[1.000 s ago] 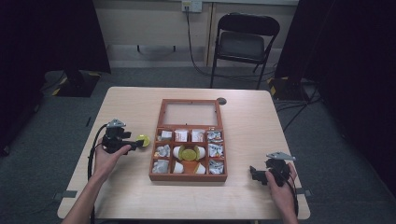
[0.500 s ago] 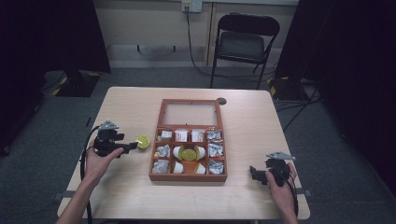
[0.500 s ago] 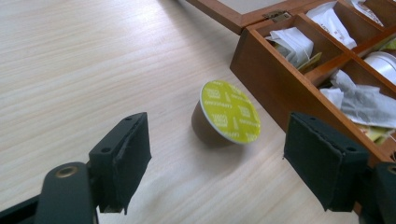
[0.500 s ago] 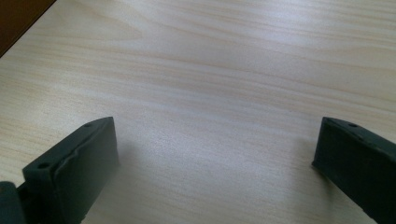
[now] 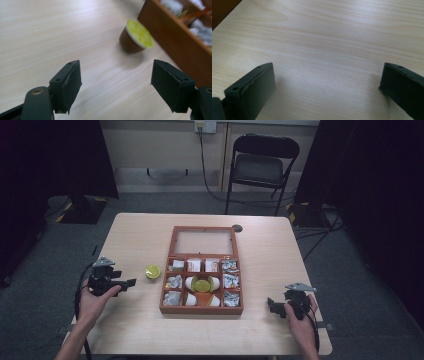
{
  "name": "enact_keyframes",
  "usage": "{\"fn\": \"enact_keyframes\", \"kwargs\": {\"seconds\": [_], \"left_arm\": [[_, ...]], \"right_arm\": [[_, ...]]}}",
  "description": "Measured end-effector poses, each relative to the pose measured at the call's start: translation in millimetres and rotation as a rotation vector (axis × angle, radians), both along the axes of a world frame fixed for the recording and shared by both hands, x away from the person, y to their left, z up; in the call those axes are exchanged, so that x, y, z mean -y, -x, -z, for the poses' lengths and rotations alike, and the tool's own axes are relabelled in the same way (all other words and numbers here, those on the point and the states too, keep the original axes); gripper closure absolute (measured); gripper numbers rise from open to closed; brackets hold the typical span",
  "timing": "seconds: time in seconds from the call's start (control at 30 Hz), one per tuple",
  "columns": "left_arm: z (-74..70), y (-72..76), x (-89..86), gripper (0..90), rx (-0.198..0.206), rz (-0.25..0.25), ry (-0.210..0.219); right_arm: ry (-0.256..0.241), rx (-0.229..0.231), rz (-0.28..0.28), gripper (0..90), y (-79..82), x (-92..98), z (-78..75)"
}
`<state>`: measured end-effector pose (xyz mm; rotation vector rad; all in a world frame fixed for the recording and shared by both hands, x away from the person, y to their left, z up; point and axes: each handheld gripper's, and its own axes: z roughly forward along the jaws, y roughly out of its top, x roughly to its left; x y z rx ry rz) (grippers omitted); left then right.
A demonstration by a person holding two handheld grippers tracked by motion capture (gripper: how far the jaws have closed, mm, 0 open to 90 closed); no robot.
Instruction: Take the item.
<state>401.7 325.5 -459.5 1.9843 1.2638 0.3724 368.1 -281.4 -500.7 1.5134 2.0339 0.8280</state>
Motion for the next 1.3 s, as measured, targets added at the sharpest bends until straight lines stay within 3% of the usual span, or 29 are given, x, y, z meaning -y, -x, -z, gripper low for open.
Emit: {"fn": "enact_keyframes", "kwargs": {"seconds": [0.3, 0.4, 0.47, 0.5, 0.57, 0.6, 0.73, 0.8, 0.83, 0.87, 0.9, 1.13, 1.3], "left_arm": [[6.1, 18.5, -12.3, 24.0, -0.022, -0.042, -0.024], [11.5, 20.9, -12.8, 24.0, -0.035, -0.051, -0.056], [16.0, 20.5, -13.5, 24.0, -0.068, -0.060, -0.084], [18.4, 20.8, -13.4, 24.0, -0.079, -0.079, -0.079], [22.8, 21.5, -14.0, 24.2, -0.085, -0.100, -0.075], [24.9, 21.5, -13.2, 24.2, -0.090, -0.099, -0.095], [29.8, 22.7, -7.9, 22.2, -0.057, -0.088, -0.160], [32.3, 23.2, -5.6, 19.1, -0.035, -0.086, -0.157], [35.7, 25.3, -5.3, 16.9, -0.004, -0.100, -0.139], [41.5, 28.8, -5.9, 14.9, 0.052, -0.119, -0.114], [43.7, 30.2, -6.2, 14.3, 0.074, -0.125, -0.109], [43.7, 30.8, -6.0, 14.7, 0.075, -0.125, -0.106], [43.8, 31.8, -5.5, 12.1, 0.068, -0.155, -0.111]], "right_arm": [[0.000, 0.000, 0.001, 0.0, 0.1, 0.0, 0.0], [0.000, 0.000, 0.001, 0.0, 0.1, 0.0, 0.0], [0.000, 0.000, 0.001, 0.0, 0.1, 0.0, 0.0], [0.000, 0.000, 0.000, 0.0, 0.1, 0.0, 0.0], [0.000, 0.000, 0.000, 0.0, 0.1, 0.0, 0.0], [0.000, 0.000, 0.000, 0.0, 0.1, 0.0, 0.0], [0.000, 0.000, 0.000, 0.0, 0.1, 0.0, 0.0], [0.000, 0.001, 0.000, 0.0, 0.1, 0.0, 0.0], [0.000, 0.001, 0.000, 0.0, 0.1, 0.0, 0.0], [0.000, 0.001, 0.001, 0.0, 0.1, 0.0, 0.0], [0.000, 0.001, 0.000, 0.0, 0.1, 0.0, 0.0], [0.000, 0.001, 0.001, 0.0, 0.1, 0.0, 0.0], [0.000, 0.000, 0.001, 0.0, 0.2, 0.0, 0.0]]}}
